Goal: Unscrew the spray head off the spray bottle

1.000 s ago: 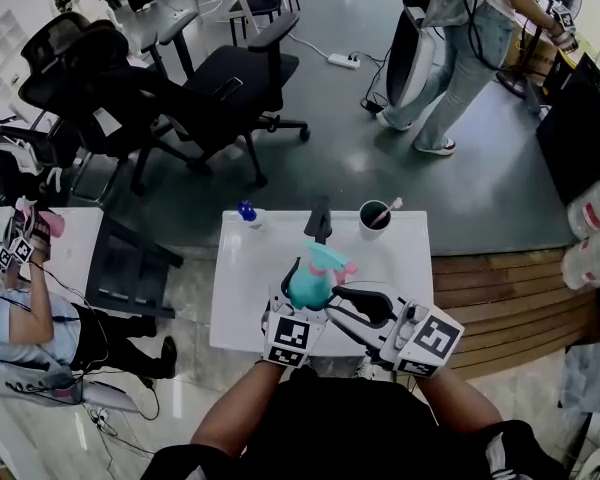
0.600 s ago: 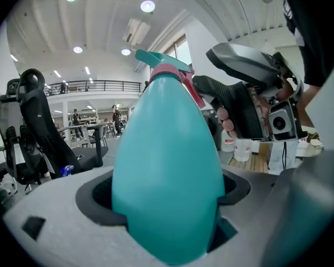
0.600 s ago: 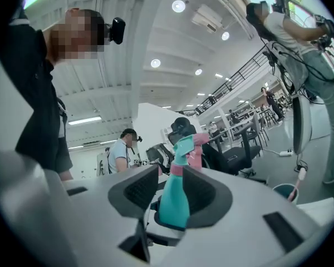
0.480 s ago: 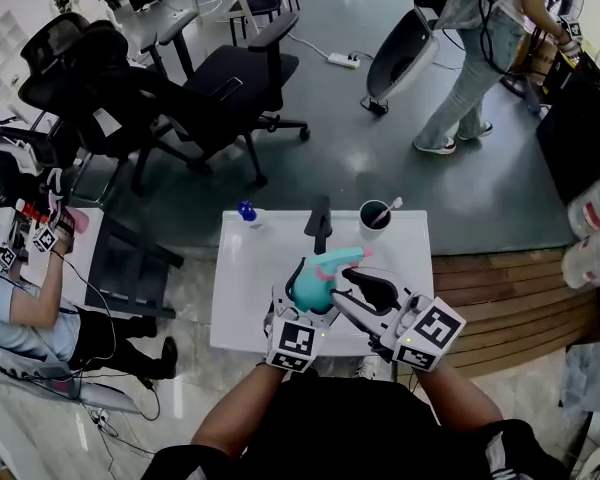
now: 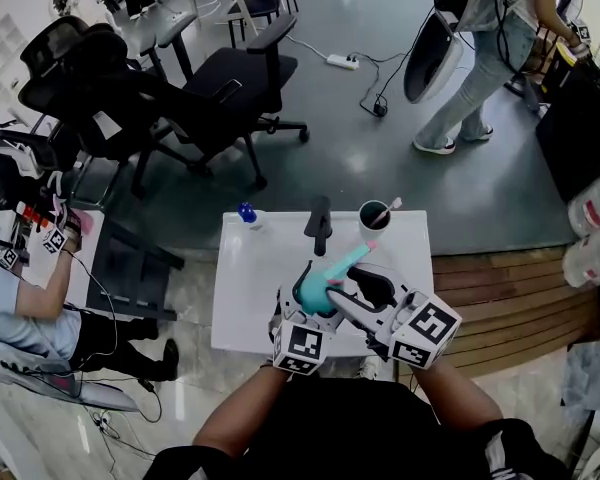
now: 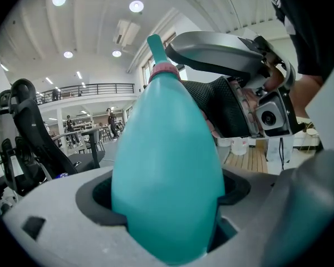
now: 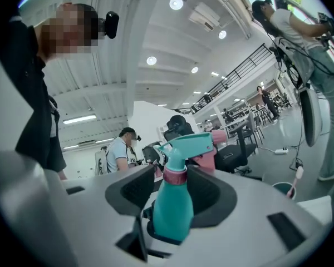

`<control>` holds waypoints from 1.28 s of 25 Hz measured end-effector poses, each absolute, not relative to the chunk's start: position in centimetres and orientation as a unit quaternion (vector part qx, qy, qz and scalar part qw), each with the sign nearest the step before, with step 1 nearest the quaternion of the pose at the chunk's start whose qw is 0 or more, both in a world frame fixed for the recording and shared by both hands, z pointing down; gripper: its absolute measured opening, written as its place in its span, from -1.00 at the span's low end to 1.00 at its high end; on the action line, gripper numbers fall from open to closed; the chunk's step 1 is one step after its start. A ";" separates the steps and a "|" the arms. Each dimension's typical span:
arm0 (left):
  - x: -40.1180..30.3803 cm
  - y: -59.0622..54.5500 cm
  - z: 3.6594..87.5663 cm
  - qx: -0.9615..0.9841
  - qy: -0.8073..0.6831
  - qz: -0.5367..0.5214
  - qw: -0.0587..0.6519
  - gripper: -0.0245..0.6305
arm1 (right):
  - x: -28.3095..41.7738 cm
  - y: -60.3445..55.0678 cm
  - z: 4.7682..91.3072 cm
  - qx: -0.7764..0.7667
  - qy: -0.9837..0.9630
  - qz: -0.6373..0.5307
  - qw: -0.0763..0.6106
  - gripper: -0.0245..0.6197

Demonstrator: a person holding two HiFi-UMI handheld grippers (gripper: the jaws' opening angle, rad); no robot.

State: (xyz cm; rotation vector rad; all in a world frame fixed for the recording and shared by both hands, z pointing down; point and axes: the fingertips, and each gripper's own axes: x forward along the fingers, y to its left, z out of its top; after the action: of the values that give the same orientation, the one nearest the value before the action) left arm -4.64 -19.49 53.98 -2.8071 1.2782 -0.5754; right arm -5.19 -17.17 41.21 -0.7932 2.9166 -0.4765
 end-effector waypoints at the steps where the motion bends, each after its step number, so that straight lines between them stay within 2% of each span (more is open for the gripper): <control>1: -4.6 -19.4 54.0 -0.894 0.407 -0.184 0.004 0.50 | -5.2 -17.2 41.2 -0.261 0.952 -0.156 0.040 -0.34; 4: -4.6 -19.3 53.8 -0.895 0.406 -0.185 0.005 0.50 | -5.1 -17.4 41.2 -0.265 0.951 -0.158 0.036 -0.49; 14: -3.4 -17.5 52.5 -0.928 0.337 -0.156 0.038 0.50 | -4.9 -15.0 39.8 -0.139 0.986 -0.072 0.063 -0.50; 21: -2.1 -15.0 50.9 -0.951 0.266 -0.136 0.082 0.50 | -4.6 -11.8 38.2 0.002 0.998 -0.057 0.042 -0.50; 24: -3.1 -16.0 51.6 -0.939 0.304 -0.149 0.063 0.50 | -4.7 -12.7 38.7 -0.029 0.998 -0.047 0.041 -0.46; 26: -4.4 -17.3 52.7 -0.921 0.349 -0.168 0.032 0.50 | -4.6 -14.1 39.2 -0.081 0.994 -0.048 0.051 -0.28; 29: -5.6 -18.5 53.5 -0.905 0.387 -0.177 0.001 0.50 | -4.6 -15.5 39.9 -0.151 0.982 -0.092 0.069 -0.28; 32: -5.2 -18.6 52.4 -0.909 0.386 -0.160 0.011 0.50 | -5.4 -15.6 40.0 -0.183 0.972 -0.127 0.081 -0.28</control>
State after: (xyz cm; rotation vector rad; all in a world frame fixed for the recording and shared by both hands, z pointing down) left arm -5.20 -18.65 52.43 -2.8339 1.2031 -0.4979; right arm -5.41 -15.60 40.03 -0.5457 2.9037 -0.3807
